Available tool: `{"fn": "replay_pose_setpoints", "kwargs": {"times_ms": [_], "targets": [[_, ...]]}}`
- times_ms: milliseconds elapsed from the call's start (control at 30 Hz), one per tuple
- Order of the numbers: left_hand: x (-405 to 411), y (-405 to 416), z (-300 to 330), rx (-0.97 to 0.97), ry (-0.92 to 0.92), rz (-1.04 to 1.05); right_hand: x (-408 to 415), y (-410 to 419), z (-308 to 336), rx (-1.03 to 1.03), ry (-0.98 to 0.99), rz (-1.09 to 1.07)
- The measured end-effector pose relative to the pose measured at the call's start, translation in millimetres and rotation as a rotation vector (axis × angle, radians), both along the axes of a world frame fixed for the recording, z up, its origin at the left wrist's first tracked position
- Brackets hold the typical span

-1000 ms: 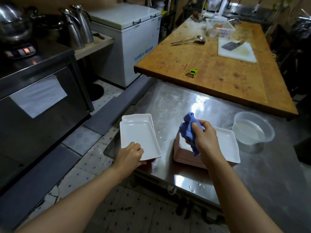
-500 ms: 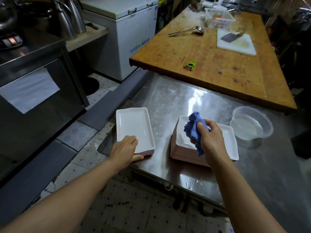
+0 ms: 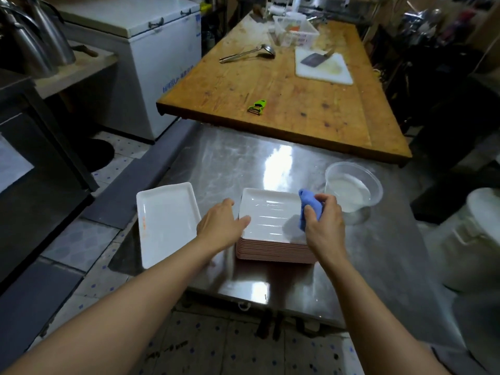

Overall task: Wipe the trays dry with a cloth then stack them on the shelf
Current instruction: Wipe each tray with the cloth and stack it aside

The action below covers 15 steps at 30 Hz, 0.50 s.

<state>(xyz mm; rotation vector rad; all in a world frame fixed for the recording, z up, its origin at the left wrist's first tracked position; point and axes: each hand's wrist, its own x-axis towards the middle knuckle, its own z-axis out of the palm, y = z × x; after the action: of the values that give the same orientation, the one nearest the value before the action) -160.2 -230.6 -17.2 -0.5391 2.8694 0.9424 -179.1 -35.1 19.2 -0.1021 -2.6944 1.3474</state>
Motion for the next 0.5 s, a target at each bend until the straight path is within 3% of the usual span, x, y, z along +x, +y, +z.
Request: {"fn": "replay_pose_setpoints", "kwargs": {"times_ms": [100, 233, 433, 500], "targets": [[-9.0, 10.1, 1.6, 0.008, -0.095, -0.019, -2.4, 16.3, -13.7, 0.278, -0.029, 0.016], [-10.4, 14.2, -1.4, -0.002, -0.060, -0.047, 2.8, 33.2, -30.6, 0.767, -0.068, 0.073], [-11.9, 12.5, -6.0, 0.040, 0.008, -0.054, -22.8, 29.1, -32.1, 0.615, -0.115, 0.032], [-11.3, 11.9, -7.6, 0.080, 0.024, -0.047, -35.8, 25.7, -32.2, 0.690, -0.110, 0.080]]}}
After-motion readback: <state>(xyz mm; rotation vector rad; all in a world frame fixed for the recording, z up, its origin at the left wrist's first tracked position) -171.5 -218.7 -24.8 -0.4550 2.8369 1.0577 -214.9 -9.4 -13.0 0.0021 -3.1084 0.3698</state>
